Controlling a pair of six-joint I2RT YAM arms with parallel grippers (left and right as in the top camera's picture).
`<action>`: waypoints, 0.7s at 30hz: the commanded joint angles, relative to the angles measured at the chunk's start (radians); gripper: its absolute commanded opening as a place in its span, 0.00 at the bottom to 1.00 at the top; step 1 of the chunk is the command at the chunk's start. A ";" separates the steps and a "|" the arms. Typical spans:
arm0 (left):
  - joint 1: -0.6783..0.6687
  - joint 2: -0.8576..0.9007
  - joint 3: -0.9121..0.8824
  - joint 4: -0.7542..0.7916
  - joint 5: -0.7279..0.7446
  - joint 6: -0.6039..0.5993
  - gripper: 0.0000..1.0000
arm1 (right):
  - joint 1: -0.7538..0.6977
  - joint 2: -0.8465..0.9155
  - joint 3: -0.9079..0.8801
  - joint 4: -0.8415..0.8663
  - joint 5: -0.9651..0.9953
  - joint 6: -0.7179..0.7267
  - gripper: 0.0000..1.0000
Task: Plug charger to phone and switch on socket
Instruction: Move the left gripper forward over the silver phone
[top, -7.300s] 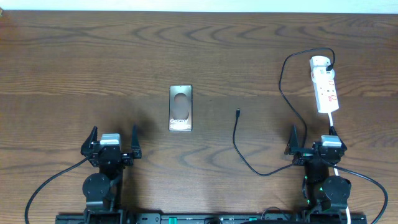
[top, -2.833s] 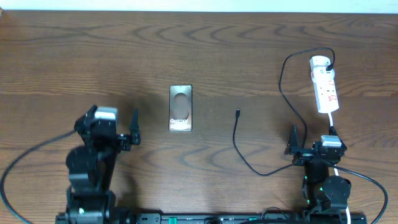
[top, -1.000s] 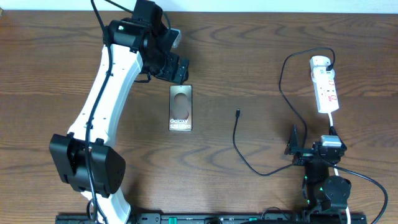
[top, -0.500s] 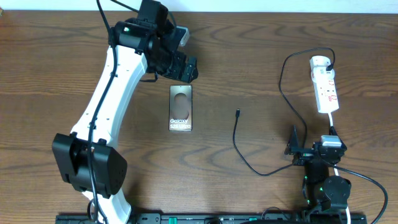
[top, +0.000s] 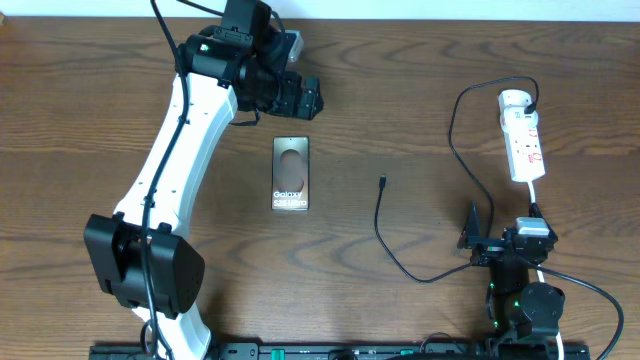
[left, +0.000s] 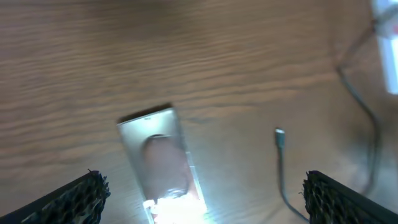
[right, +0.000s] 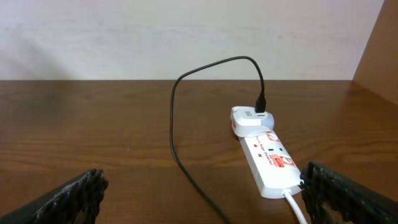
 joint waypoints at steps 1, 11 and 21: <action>0.005 0.011 -0.010 -0.003 -0.168 -0.077 0.98 | 0.005 -0.005 -0.002 -0.002 -0.002 0.006 0.99; 0.005 0.089 -0.010 -0.038 -0.222 -0.076 0.98 | 0.005 -0.005 -0.002 -0.002 -0.002 0.006 0.99; 0.004 0.208 -0.010 -0.050 -0.273 -0.080 0.98 | 0.005 -0.005 -0.002 -0.002 -0.002 0.006 0.99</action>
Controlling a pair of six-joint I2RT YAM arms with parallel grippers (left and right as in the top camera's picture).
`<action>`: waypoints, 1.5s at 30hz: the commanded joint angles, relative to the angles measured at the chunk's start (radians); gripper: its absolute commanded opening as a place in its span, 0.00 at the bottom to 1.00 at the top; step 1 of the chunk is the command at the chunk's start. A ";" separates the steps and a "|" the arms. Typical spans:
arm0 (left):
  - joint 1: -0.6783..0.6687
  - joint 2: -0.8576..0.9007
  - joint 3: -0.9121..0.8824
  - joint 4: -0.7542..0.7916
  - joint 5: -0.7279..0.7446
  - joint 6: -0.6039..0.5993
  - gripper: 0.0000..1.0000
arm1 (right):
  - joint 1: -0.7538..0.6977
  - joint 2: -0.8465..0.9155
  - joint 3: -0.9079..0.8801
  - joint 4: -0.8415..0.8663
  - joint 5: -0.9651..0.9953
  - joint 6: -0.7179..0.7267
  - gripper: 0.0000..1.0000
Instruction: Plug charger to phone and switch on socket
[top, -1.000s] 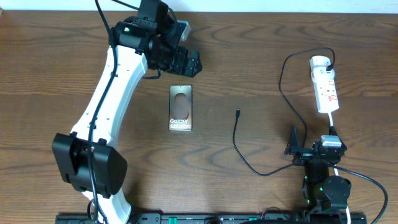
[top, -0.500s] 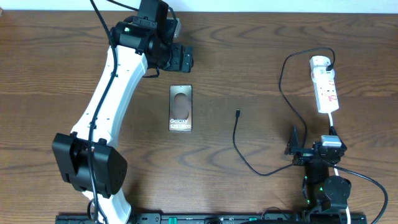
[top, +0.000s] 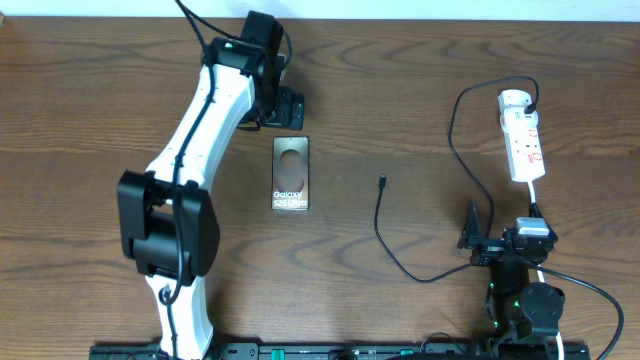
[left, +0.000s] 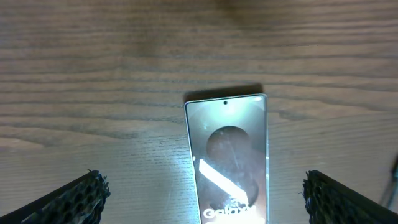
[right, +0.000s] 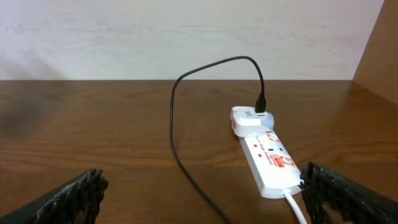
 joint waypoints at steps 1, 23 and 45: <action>0.004 0.029 -0.009 -0.013 -0.029 -0.009 0.98 | 0.005 -0.005 -0.002 -0.002 -0.002 0.006 0.99; -0.040 0.054 -0.234 0.130 -0.019 -0.026 0.98 | 0.005 -0.005 -0.002 -0.002 -0.002 0.006 0.99; -0.070 0.055 -0.351 0.227 0.032 -0.096 0.98 | 0.005 -0.005 -0.002 -0.002 -0.002 0.006 0.99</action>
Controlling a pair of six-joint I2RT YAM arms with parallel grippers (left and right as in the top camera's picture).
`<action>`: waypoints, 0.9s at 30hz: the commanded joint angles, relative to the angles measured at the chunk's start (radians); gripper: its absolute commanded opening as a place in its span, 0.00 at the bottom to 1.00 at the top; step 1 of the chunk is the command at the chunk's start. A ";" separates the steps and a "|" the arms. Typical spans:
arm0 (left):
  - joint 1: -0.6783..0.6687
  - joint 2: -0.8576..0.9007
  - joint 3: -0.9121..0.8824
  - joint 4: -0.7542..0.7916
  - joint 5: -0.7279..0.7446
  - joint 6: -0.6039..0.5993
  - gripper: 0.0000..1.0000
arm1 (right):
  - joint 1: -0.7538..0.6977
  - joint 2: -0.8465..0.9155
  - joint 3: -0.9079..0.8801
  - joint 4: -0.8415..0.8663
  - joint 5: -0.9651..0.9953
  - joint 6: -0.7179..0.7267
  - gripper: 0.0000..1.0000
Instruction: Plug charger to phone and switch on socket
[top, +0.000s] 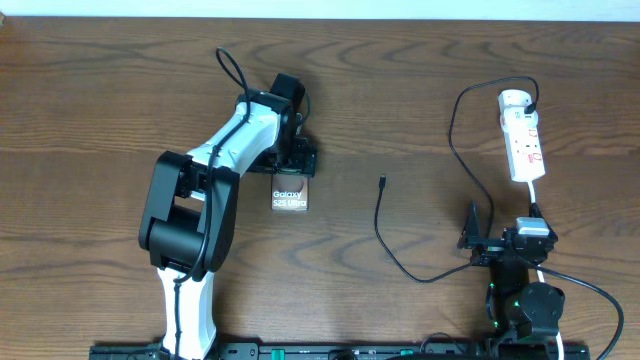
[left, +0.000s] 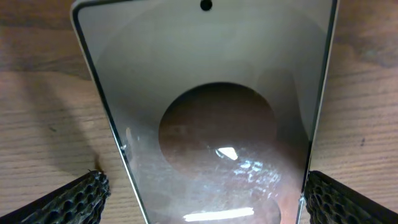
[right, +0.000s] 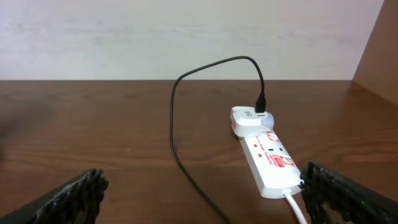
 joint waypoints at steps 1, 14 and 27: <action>0.000 0.010 -0.005 0.010 -0.004 -0.038 0.98 | 0.005 -0.005 -0.002 -0.002 -0.002 0.006 0.99; -0.053 0.013 -0.025 0.064 -0.041 -0.042 0.98 | 0.005 -0.005 -0.002 -0.002 -0.002 0.006 0.99; -0.053 0.017 -0.033 0.063 -0.104 -0.098 0.98 | 0.005 -0.005 -0.002 -0.002 -0.002 0.006 0.99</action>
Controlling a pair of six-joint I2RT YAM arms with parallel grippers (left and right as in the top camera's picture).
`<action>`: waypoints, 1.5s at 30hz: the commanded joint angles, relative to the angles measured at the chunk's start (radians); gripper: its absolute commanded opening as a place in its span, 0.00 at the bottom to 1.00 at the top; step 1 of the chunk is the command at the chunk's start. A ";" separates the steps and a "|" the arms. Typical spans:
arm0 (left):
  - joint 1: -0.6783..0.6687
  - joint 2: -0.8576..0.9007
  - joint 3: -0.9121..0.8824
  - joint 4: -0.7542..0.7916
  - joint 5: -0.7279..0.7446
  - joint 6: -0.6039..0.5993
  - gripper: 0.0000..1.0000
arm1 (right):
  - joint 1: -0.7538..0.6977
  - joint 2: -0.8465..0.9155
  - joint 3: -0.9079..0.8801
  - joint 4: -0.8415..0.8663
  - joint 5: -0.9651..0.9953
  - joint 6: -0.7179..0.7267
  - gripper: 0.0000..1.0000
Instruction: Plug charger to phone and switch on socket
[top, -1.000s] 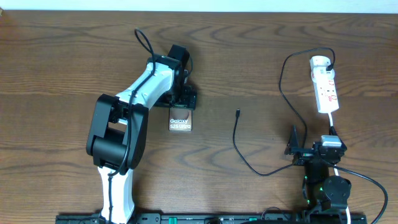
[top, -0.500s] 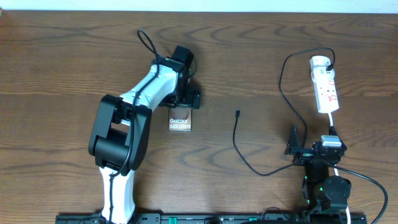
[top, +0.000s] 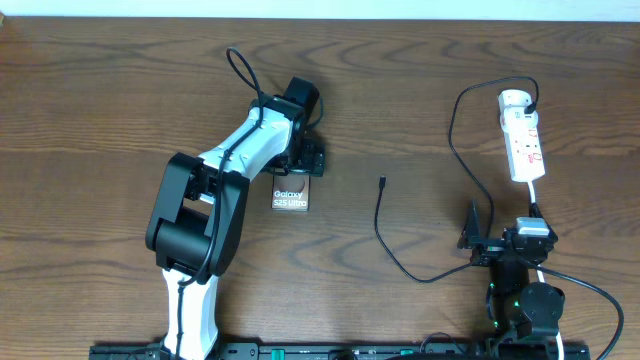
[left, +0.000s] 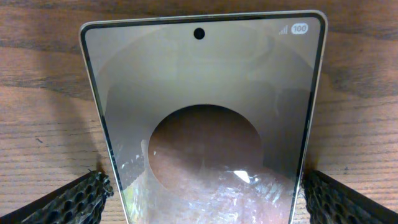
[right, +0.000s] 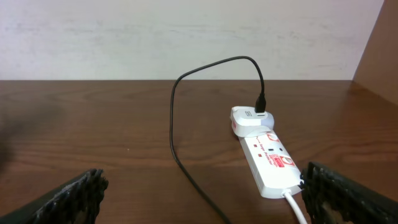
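The phone (left: 202, 118) lies face up on the wooden table, its screen lit, showing a round shape and "100" at the top corner. My left gripper (left: 200, 194) is open and low over it, one finger on each side of the phone's lower half, close to its edges. In the overhead view the gripper hides the phone's far end and only the near end (top: 290, 198) shows. The black charger cable's free plug (top: 383, 181) lies right of the phone. The cable runs to an adapter (right: 251, 118) in the white power strip (right: 270, 159). My right gripper (right: 202, 194) is open, near the front right.
The cable (top: 452, 130) loops across the right half of the table (top: 100, 120) between the plug and the strip. The strip's white lead (right: 297, 210) runs back toward my right arm. A pale wall stands behind the table's far edge.
My left gripper shifted slightly over the phone: the phone's top edge and camera hole sit lower in the left wrist view, with the status icons now showing. The right arm, cable and strip are unchanged.
My left gripper was open and high beyond the phone's far end. It then hung nearer, looking down at the phone's top. Later it was low with its fingers on either side of the phone, where it still is. My right arm stayed still throughout.
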 joint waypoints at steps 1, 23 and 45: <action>0.001 0.017 -0.022 0.001 -0.023 -0.017 0.98 | 0.005 -0.005 -0.002 -0.002 -0.002 0.006 0.99; 0.001 0.028 -0.039 0.016 -0.016 -0.016 0.98 | 0.005 -0.005 -0.002 -0.002 -0.002 0.006 0.99; 0.001 0.030 -0.040 0.023 -0.007 -0.021 0.98 | 0.005 -0.005 -0.002 -0.002 -0.002 0.006 0.99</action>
